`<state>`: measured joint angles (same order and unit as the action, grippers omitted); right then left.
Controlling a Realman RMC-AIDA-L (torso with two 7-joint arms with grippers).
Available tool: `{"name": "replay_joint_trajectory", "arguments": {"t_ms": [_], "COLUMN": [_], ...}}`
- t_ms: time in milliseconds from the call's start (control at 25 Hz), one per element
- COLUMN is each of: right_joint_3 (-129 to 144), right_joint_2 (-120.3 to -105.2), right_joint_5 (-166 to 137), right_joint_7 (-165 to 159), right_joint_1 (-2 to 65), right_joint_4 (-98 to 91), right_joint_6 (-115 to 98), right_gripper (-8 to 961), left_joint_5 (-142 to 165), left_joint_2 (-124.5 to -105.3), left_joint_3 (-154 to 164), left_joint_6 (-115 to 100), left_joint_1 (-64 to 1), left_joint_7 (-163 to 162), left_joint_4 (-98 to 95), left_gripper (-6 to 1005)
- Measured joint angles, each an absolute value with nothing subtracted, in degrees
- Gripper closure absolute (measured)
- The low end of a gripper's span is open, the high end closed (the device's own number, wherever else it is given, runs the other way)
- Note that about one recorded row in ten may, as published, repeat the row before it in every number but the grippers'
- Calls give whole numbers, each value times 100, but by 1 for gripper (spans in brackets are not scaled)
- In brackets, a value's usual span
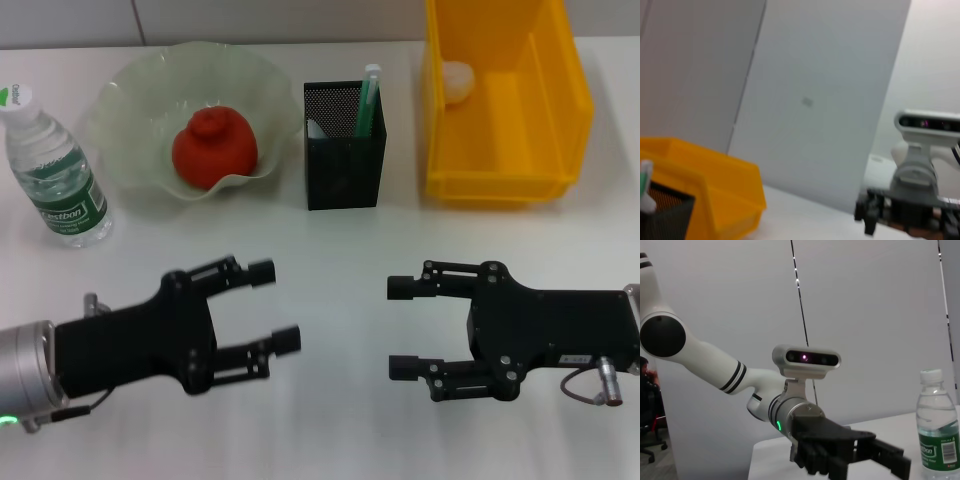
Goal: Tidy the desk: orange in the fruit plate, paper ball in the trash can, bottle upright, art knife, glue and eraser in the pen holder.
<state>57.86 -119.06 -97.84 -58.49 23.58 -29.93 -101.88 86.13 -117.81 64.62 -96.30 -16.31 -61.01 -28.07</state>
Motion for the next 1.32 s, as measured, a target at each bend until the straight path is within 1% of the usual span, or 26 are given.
{"name": "replay_joint_trajectory", "arguments": {"t_ms": [160,240,360,840,1120,1320], "right_joint_3": [5821,5822,5781,5891,6016,6065], "right_joint_2": [-11939,-11944,-11947,-11935,-11939,-11949], "right_joint_5": [-9788,-9787,-9762,-9798,-9869,-9871], "right_joint_7": [-5848,-5848,-5857,-5998,-6053,-6060], "right_joint_1": [2277,2272,2296,2473,2515,2545], "right_joint_4": [-2960,-2931,-2840,-2849,-2862,-2831], "right_joint_6": [-10150,-10135,-10105,-9839,-9696,-9603], "right_gripper": [208,208,208,207,207,207], "left_joint_5": [8893,8994,8995,9113,9221,9221], "left_joint_2": [-11714,-11603,-11537,-11516,-11439,-11439], "left_joint_3": [6432,6412,6401,6433,6399,6402], "left_joint_6": [-9690,-9901,-9987,-10042,-10096,-10108], "left_joint_1": [-1632,-1596,-1557,-1540,-1593,-1567], "left_joint_7": [-6100,-6107,-6072,-6197,-6451,-6452], "left_joint_4": [-2806,-2815,-2810,-2862,-2952,-3033], "left_gripper": [197,197,197,197,197,197]}}
